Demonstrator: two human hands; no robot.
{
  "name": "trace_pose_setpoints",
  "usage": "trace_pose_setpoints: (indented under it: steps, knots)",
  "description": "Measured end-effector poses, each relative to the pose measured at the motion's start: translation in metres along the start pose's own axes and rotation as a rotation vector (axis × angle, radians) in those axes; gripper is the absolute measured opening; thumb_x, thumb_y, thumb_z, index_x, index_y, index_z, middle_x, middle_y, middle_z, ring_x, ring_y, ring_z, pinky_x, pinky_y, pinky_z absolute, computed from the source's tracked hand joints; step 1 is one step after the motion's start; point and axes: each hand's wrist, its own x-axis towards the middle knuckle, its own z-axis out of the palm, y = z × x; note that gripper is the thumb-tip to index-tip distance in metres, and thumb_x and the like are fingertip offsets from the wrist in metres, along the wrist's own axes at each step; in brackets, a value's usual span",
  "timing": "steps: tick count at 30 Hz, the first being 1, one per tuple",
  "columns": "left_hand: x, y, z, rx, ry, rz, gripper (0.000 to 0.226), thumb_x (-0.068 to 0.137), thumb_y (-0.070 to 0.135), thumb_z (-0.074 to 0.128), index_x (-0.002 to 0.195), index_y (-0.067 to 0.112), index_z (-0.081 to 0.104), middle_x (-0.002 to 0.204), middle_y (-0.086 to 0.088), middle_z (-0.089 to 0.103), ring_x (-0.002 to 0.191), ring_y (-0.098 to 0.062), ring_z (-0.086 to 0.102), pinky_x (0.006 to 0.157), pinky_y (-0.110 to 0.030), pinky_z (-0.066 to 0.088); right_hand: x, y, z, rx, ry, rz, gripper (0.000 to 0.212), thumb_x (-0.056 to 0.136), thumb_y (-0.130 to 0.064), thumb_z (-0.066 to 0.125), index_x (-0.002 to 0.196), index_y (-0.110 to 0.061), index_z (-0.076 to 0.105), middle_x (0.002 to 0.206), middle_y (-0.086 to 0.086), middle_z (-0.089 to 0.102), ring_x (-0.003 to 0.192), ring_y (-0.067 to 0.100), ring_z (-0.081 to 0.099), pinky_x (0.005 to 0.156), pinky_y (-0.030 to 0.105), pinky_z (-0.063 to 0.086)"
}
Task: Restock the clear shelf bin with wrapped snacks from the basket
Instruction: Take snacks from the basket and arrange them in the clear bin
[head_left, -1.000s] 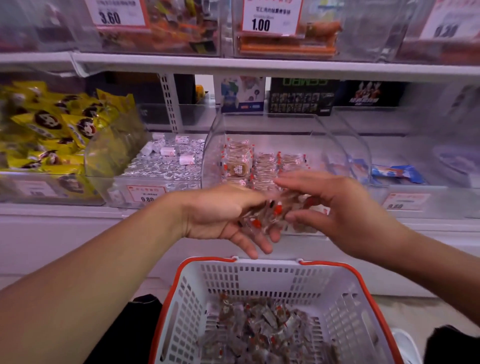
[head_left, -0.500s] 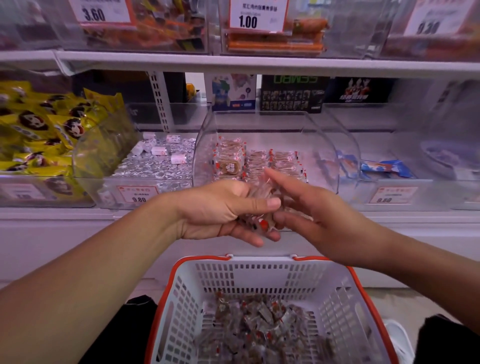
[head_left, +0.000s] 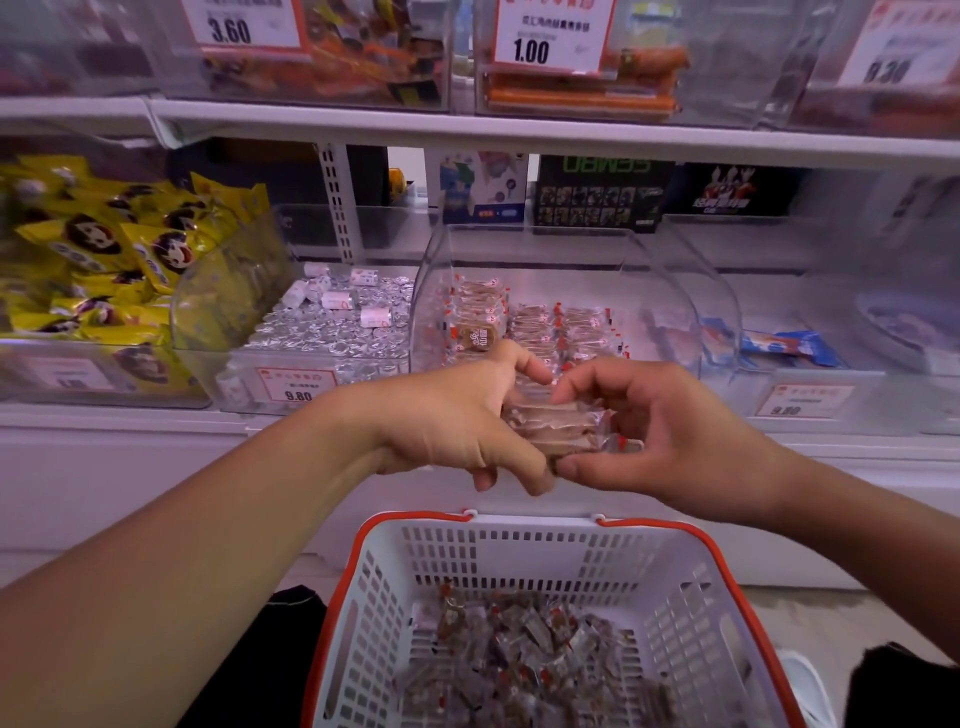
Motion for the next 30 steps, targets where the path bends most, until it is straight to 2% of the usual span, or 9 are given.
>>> trace_pose_setpoints:
  steps: [3,7,10,13,15,19,22,25,30]
  knots:
    - [-0.005,0.006,-0.033,-0.080,0.169,0.061,0.067,0.065,0.044,0.085,0.117,0.018,0.052,0.098,-0.001,0.076,0.078,-0.020,0.074,0.048,-0.027,0.052,0.020,-0.007,-0.014,0.092,0.085,0.049,0.037,0.064,-0.019,0.087,0.095,-0.016,0.068,0.087,0.004,0.075,0.073,0.013,0.068,0.068,0.023,0.057]
    - [-0.007,-0.012,-0.084,0.374,0.870,0.104,0.041,0.078,0.063,0.067,0.083,0.022,0.067,0.076,0.004,0.072,0.063,-0.012,0.068,0.053,-0.027,0.050,0.077,0.005,-0.039,-0.011,0.174,0.219,0.033,0.067,-0.018,0.086,0.095,-0.010,0.070,0.076,0.002,0.075,0.065,0.009,0.068,0.059,0.020,0.056]
    - [0.004,-0.034,-0.090,0.596,0.690,-0.041,0.045,0.083,0.062,0.063,0.073,0.019,0.072,0.064,0.001,0.072,0.052,-0.011,0.068,0.053,-0.024,0.052,0.119,0.023,-0.027,-0.171,0.130,0.298,0.029,0.072,-0.013,0.086,0.095,-0.005,0.070,0.073,0.004,0.070,0.062,0.011,0.062,0.058,0.024,0.049]
    - [0.016,-0.044,-0.090,0.728,0.584,-0.056,0.033,0.090,0.032,0.063,0.065,0.011,0.071,0.060,-0.003,0.072,0.049,-0.012,0.068,0.055,-0.033,0.059,0.154,0.037,-0.002,-0.219,0.086,0.283,0.037,0.071,-0.014,0.088,0.100,-0.004,0.068,0.075,0.002,0.064,0.057,0.004,0.057,0.052,0.020,0.050]
    - [0.019,-0.047,-0.091,0.698,0.543,-0.039,0.033,0.092,0.024,0.058,0.064,0.009,0.069,0.062,-0.006,0.072,0.051,-0.016,0.070,0.055,-0.040,0.061,0.172,0.044,0.011,-0.350,0.047,0.203,0.040,0.072,-0.017,0.087,0.107,-0.008,0.070,0.087,0.002,0.067,0.072,0.008,0.061,0.069,0.028,0.056]
    - [0.021,-0.051,-0.093,0.685,0.510,-0.018,0.035,0.094,0.023,0.057,0.064,0.009,0.069,0.061,-0.005,0.072,0.051,-0.017,0.071,0.048,-0.034,0.059,0.186,0.055,0.022,-0.944,-0.071,-0.064,0.036,0.082,-0.032,0.076,0.113,-0.015,0.069,0.118,0.006,0.064,0.107,0.024,0.057,0.093,0.039,0.046]
    - [0.023,-0.049,-0.094,0.670,0.496,-0.021,0.034,0.094,0.023,0.057,0.068,0.006,0.072,0.061,-0.005,0.072,0.051,-0.018,0.071,0.045,-0.031,0.058,0.187,0.060,0.015,-1.198,-0.179,-0.079,0.060,0.092,-0.045,0.060,0.147,-0.029,0.042,0.161,0.003,0.025,0.144,0.028,0.024,0.115,0.047,0.029]
    - [0.023,-0.049,-0.094,0.653,0.500,-0.021,0.035,0.094,0.023,0.058,0.067,0.006,0.071,0.060,-0.005,0.072,0.050,-0.018,0.070,0.042,-0.027,0.055,0.187,0.061,0.011,-1.135,-0.418,-0.011,0.074,0.101,-0.040,0.046,0.158,-0.016,0.006,0.166,0.006,0.002,0.152,0.021,0.001,0.123,0.035,0.009]
    - [0.022,-0.050,-0.093,0.634,0.502,-0.014,0.038,0.096,0.027,0.059,0.065,0.008,0.069,0.060,-0.005,0.072,0.053,-0.018,0.071,0.047,-0.030,0.058,0.196,0.059,0.012,-1.167,-0.569,0.078,0.077,0.103,-0.045,0.037,0.157,-0.013,-0.009,0.165,0.007,-0.008,0.152,0.018,-0.004,0.124,0.034,0.006]
